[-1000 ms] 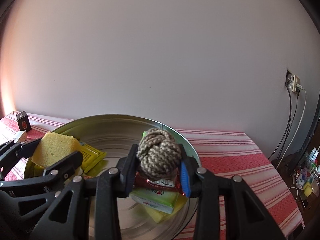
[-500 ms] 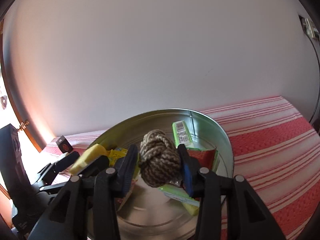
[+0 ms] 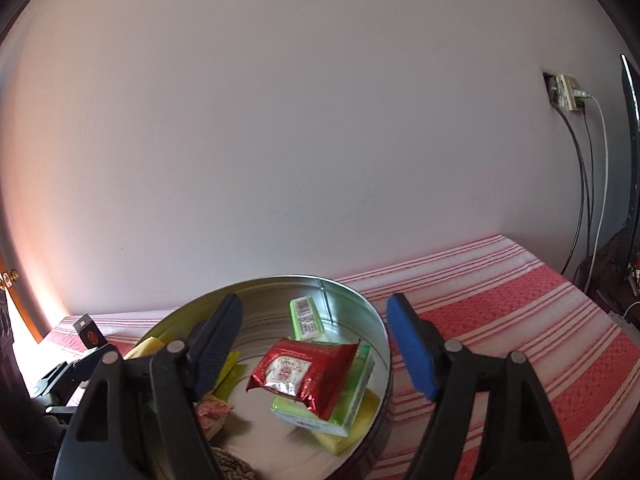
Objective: Organize objects
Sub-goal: 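Lower both items into the tin and open both tools, then withdraw both open tools from the tin toward the two remaining boxes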
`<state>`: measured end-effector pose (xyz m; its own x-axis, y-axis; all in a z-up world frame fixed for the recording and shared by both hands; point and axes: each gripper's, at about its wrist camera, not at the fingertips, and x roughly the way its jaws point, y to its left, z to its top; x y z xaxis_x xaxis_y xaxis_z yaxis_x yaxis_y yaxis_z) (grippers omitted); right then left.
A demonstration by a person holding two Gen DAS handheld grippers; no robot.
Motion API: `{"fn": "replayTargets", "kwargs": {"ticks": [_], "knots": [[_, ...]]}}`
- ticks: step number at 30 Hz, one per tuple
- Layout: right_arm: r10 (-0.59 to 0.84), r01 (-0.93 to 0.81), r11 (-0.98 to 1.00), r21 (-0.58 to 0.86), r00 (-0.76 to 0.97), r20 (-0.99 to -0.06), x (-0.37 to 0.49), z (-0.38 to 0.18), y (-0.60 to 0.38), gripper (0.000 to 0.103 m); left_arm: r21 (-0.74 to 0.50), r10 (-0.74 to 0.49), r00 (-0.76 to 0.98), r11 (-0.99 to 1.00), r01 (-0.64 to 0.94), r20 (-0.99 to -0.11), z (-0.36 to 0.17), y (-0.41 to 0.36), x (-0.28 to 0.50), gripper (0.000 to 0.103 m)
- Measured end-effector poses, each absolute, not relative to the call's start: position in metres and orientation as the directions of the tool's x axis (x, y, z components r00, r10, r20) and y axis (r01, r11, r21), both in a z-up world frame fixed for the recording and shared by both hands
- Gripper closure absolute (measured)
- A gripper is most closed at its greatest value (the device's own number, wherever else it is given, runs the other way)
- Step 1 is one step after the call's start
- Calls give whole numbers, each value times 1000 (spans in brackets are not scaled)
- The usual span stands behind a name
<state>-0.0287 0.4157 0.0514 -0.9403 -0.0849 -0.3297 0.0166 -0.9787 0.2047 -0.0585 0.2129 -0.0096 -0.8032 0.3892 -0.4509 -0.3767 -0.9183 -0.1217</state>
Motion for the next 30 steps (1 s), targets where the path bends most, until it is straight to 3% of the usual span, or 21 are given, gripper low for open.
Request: {"fn": "replayTargets", "kwargs": {"ticks": [5, 9, 13, 15, 20, 24, 30], "knots": [[-13, -34, -986, 164, -960, -279, -17, 62, 417, 27, -174, 307, -877, -950, -259, -370, 3, 181, -53, 4], [-7, -40, -986, 165, -961, -275, -22, 68, 426, 27, -229, 279, -848, -954, -192, -451, -8, 173, -72, 4], [-17, -33, -985, 172, -959, -281, -23, 70, 429, 27, -287, 380, -752, -922, -260, -539, -21, 188, -86, 4], [-11, -38, -985, 170, -960, -280, -24, 68, 434, 27, -241, 344, -758, -938, -249, -554, -21, 198, -90, 3], [-2, -54, -980, 191, -960, -281, -24, 67, 439, 27, -376, 478, -742, -869, -322, -471, -18, 187, -80, 3], [-6, -59, -976, 209, -955, -297, -26, 66, 442, 26, -260, 436, -800, -898, -355, -413, -7, 192, -63, 3], [2, -68, -976, 207, -954, -301, -24, 67, 440, 26, -275, 523, -702, -852, -446, -484, -16, 215, -64, 3]]}}
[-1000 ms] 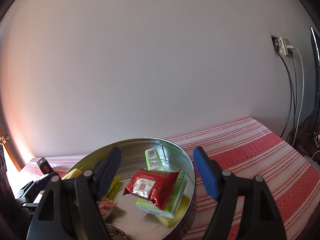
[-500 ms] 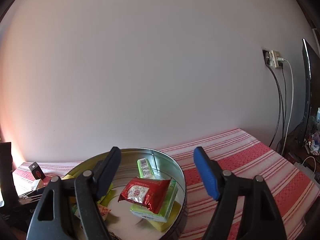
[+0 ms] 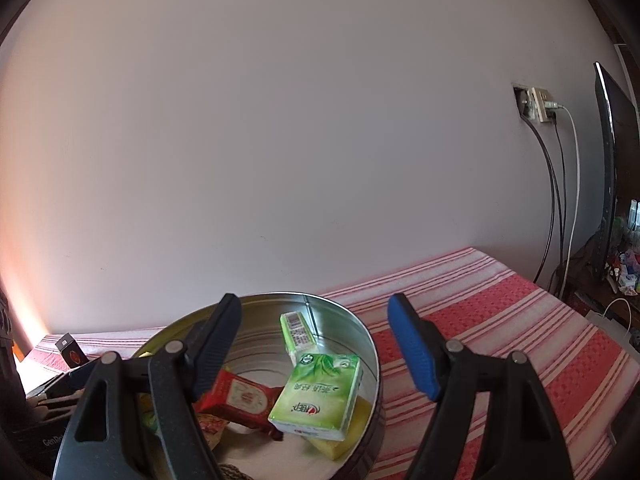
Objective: Organize objects
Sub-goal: 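Withdraw both open tools from the tin toward the two remaining boxes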
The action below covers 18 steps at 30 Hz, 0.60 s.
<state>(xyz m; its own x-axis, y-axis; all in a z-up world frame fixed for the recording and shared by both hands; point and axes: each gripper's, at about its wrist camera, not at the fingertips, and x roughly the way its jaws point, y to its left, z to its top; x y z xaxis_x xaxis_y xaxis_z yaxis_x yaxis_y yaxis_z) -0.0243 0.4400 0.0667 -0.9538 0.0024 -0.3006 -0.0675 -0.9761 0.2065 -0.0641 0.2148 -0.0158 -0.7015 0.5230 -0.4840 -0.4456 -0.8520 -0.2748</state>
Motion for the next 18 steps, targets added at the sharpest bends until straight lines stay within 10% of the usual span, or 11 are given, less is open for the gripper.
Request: {"fn": "replayTargets", "kwargs": {"ticks": [7, 18], "knots": [[9, -74, -974, 212, -956, -292, -22, 69, 442, 26, -314, 688, -602, -723, -615, -404, -6, 221, -52, 3], [15, -77, -977, 200, -955, -298, -25, 65, 440, 23, -154, 497, -794, -867, -475, -351, 0, 190, -28, 2]]}}
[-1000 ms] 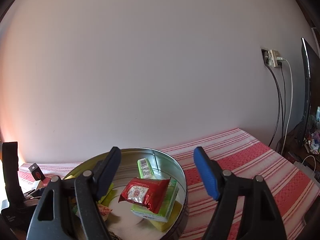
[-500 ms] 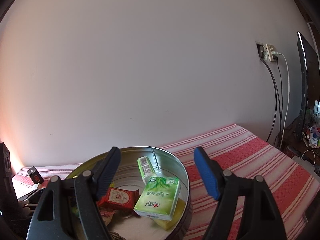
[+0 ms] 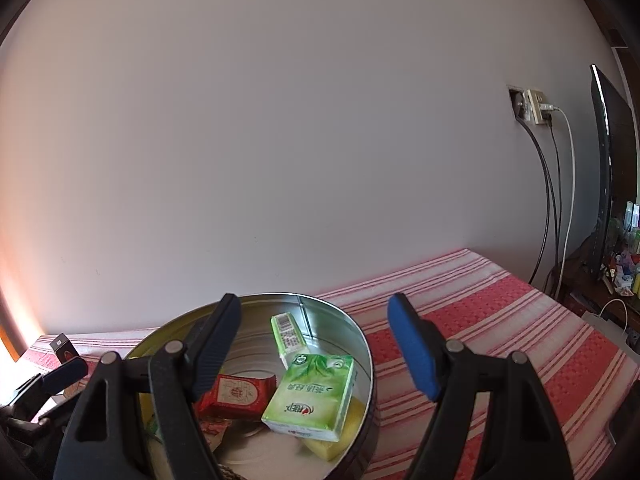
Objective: Organize objects
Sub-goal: 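Withdraw both open tools from the tin toward the two remaining boxes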
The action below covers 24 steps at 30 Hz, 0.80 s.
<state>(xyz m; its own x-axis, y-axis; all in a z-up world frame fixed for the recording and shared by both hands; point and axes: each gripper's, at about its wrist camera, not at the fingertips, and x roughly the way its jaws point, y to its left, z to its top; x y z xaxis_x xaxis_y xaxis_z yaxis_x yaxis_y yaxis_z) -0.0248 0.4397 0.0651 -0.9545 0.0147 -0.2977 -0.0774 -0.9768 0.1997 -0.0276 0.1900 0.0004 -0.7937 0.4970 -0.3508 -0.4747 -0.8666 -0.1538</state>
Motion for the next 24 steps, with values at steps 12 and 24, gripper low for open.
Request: {"fn": "replayTargets", "kwargs": {"ticks": [12, 24], "knots": [[107, -152, -975, 162, -961, -255, -12, 49, 421, 13, -11, 170, -901, -983, -181, -399, -15, 144, -37, 2], [230, -256, -961, 107, -951, -209, 14, 53, 391, 9, 39, 106, -897, -990, -136, -430, -21, 110, -33, 2]]}}
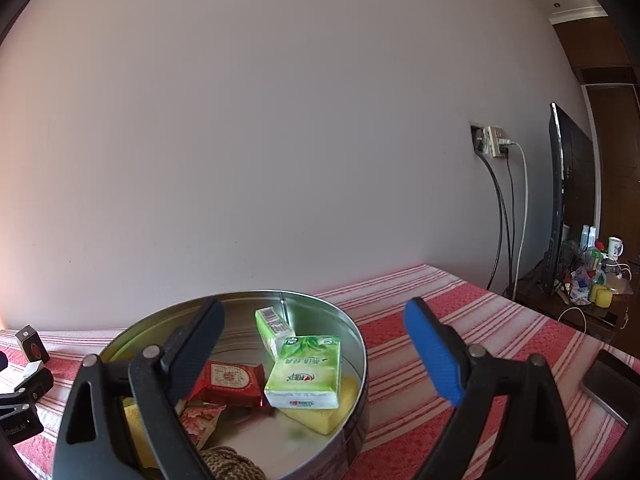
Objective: Organize objects
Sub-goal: 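Withdraw both open tools from the tin toward the two remaining boxes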
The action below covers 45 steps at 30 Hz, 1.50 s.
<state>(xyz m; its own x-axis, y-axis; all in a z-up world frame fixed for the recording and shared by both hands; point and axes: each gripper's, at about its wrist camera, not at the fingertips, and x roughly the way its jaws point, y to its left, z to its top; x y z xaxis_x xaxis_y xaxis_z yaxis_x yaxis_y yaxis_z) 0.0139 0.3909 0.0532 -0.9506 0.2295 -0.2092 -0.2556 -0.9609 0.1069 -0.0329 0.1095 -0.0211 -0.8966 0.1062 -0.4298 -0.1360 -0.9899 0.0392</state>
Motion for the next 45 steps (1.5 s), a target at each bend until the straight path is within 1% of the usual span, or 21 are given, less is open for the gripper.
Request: {"fn": "replayTargets", "kwargs": {"ticks": [2, 7, 10, 18, 23, 30, 37, 41, 45], "knots": [[237, -264, -957, 118, -950, -203, 20, 54, 385, 7, 46, 104, -896, -989, -137, -432, -22, 107, -32, 2], [198, -227, -967, 118, -956, -218, 30, 54, 359, 6, 45, 104, -893, -989, -137, -437, -24, 94, -31, 2], [168, -196, -975, 104, -959, -228, 32, 54, 336, 6, 53, 76, -899, -993, -110, -432, -25, 78, -34, 2], [71, -104, -987, 118, -963, -259, 27, 51, 274, 6, 2, 29, -890, -999, -34, -455, -28, 26, -48, 2], [28, -59, -992, 110, -965, -260, 23, 49, 236, 6, 19, -3, -890, -1000, -6, -455, -30, 4, -53, 2], [-32, -3, -992, 123, -958, -285, 12, 47, 195, 6, 26, -47, -884, -999, 40, -465, -30, -28, -62, 2], [-78, 44, -993, 112, -944, -320, -4, 43, 157, 6, 14, -81, -874, -996, 85, -480, -32, -64, -76, 2], [-101, 71, -993, 96, -929, -355, -15, 40, 136, 6, 7, -99, -861, -994, 110, -499, -34, -85, -85, 2], [-130, 98, -990, 102, -914, -383, -26, 37, 118, 7, 17, -138, -848, -988, 151, -511, -35, -109, -94, 2]]}}
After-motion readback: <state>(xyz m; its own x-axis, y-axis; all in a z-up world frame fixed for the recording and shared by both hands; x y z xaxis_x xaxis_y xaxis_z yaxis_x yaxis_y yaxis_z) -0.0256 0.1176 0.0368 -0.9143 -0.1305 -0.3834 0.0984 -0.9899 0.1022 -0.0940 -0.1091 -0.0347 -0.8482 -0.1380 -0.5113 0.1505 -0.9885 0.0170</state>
